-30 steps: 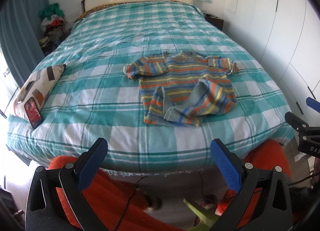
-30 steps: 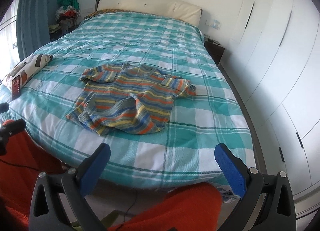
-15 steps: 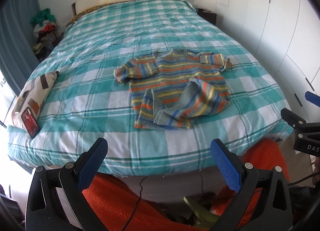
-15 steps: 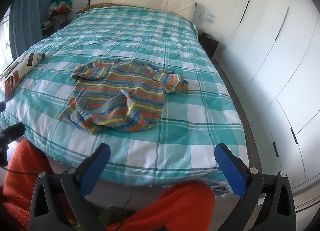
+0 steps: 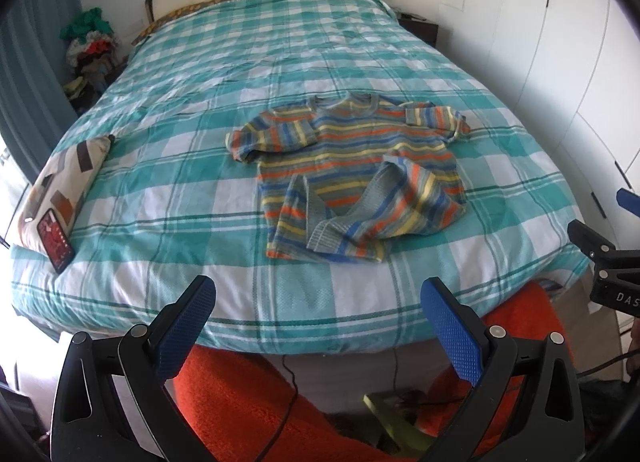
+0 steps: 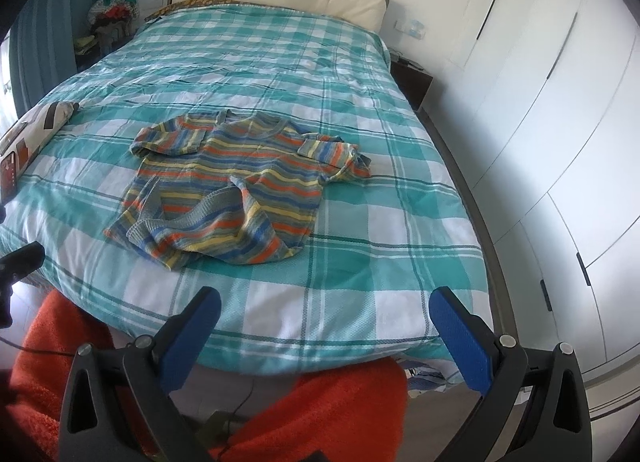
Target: Fold small clothes
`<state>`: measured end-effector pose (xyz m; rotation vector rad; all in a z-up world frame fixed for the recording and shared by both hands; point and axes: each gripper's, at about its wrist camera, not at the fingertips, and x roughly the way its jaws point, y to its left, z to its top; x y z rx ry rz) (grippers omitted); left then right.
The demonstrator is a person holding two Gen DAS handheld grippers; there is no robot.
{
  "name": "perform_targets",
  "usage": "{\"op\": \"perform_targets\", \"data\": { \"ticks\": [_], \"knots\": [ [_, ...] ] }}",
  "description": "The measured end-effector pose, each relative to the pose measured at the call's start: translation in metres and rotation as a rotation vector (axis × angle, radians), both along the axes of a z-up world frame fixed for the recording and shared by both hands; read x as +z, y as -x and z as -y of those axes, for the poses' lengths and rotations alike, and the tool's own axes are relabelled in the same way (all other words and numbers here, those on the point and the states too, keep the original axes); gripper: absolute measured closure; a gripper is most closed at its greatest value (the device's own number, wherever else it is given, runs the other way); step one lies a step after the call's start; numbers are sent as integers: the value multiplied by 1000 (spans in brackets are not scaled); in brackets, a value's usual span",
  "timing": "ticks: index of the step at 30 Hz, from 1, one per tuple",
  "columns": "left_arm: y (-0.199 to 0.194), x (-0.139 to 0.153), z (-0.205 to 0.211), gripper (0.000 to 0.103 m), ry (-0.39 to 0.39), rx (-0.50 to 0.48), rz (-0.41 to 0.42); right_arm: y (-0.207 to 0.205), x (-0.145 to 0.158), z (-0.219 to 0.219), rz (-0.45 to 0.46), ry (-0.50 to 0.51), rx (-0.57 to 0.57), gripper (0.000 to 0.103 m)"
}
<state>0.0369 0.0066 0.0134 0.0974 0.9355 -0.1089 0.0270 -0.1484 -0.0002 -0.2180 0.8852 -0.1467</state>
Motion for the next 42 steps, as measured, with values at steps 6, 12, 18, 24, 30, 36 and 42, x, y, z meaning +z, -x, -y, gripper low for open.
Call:
{"op": "perform_targets", "data": {
  "ticks": [6, 12, 18, 24, 30, 36, 42],
  "knots": [
    [3, -3, 5, 1, -26, -21, 7, -2, -5, -1, -15, 7, -11, 1],
    [0, -11, -14, 1, -30, 41, -1, -5, -11, -7, -13, -41, 50, 1],
    [-16, -19, -39, 1, 20, 46, 61, -14, -14, -26, 33, -158, 215, 1],
    [-70, -46, -64, 2, 77, 44, -20, -115, -67, -25, -2, -169, 409, 1],
    [-45, -41, -65, 1, 125, 53, -1, -220, -133, -43, -175, -129, 476, 30],
    [-16, -51, -90, 1, 130, 129, -23, -196, -127, -19, -174, -257, 540, 99],
    [8, -60, -118, 1, 103, 189, -26, -53, -80, 41, -127, -196, 813, 99]
  ]
}}
